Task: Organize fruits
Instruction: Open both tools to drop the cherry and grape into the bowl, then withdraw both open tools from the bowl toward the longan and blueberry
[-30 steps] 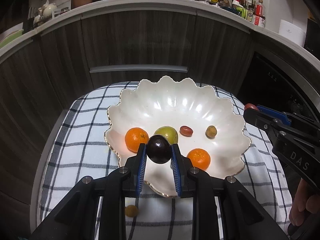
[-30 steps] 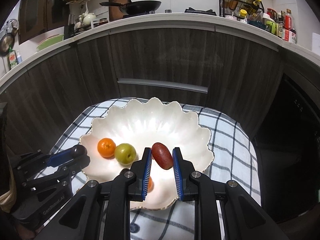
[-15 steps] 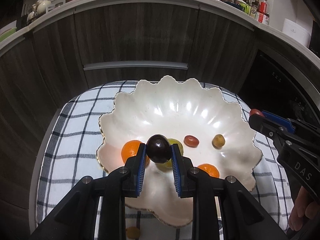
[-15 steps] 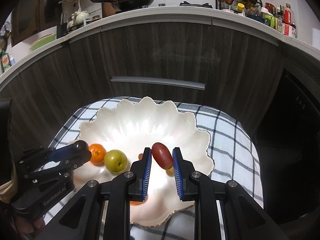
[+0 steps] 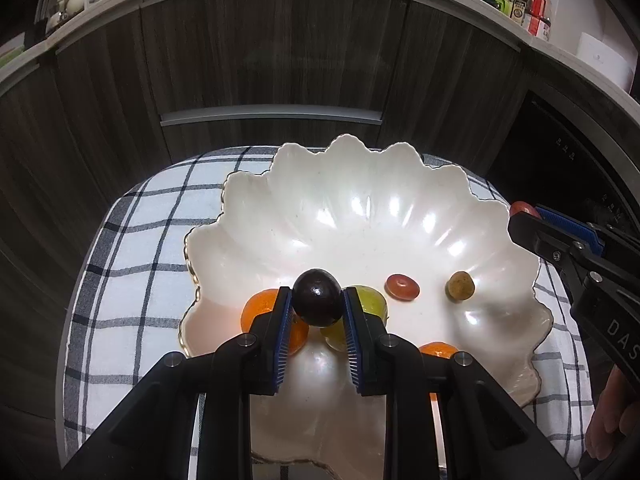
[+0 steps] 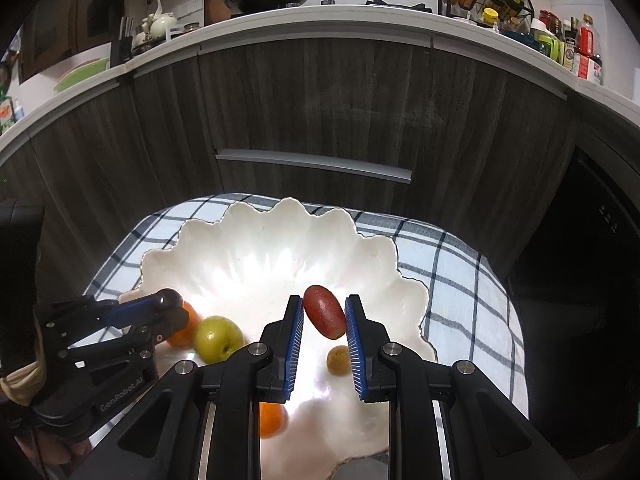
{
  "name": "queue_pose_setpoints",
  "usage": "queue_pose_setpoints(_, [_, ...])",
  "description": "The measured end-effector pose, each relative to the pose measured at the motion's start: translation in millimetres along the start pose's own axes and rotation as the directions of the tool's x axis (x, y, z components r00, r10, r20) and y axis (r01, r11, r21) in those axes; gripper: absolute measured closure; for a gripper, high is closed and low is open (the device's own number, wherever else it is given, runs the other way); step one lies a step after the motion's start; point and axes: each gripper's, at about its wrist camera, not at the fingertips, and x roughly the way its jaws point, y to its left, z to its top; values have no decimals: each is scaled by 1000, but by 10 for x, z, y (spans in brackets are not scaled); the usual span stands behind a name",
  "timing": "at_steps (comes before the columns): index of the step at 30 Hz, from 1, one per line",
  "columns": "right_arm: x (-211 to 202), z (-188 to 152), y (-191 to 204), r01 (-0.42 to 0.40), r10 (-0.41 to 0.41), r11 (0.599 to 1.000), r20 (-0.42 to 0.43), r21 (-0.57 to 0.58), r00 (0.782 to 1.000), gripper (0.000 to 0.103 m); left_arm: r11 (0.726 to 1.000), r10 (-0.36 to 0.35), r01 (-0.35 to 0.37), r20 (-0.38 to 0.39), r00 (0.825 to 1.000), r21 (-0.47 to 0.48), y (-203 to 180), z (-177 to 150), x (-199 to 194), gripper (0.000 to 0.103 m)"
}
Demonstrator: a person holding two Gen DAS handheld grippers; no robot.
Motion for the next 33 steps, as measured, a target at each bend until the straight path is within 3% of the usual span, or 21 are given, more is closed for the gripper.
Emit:
queue_pose_setpoints(6, [88,-12,-3,5,-5,1000,-23,-4,1000,80,1000,3,-3,-24,1000,-2,23,-12,52,76])
queue_pose_setpoints(8, [76,-22,13,19,-20,1000,-16,-13,1000,79,1000,-1,1,-27,1000,-6,31,-17,41,64])
queue_pose_setpoints(10, [64,-27,25,27,-27,999,-15,-20,1000,79,1000,8,-8,-13,1000,-12,41,-17,1,44])
queue_pose_setpoints(11, [64,-28,25,27,-27,999,-17,-20,999,77,1000,14,-14,-3,1000,-10,41,-16,-24,43])
queue_pose_setpoints(13, [58,-32,16,31,-32,999,-18,-17,999,64,1000,29,-29,6,1000,5,27,-15,-58,35])
queue_pose_setpoints(15, [25,-43,-6,48,-48,999,-8,-6,999,40,999,34,-34,9,999,15,16,-27,-84,35])
queue_pose_setpoints(18, [-61,-53,-38,62,-62,998,18,11,998,29,999,36,-36,10,999,17,4,-45,-128,30])
queue_pose_setpoints(24, [-164,-99,-51,68,-68,998,19,17,997,27,999,33,-34,25,999,7,-10,-71,-268,18])
queue_pose_setpoints(33, [-361,-170,-86,72,-72,995,7,68,997,27,1000,25,-25,45,999,10,-27,-163,-525,17])
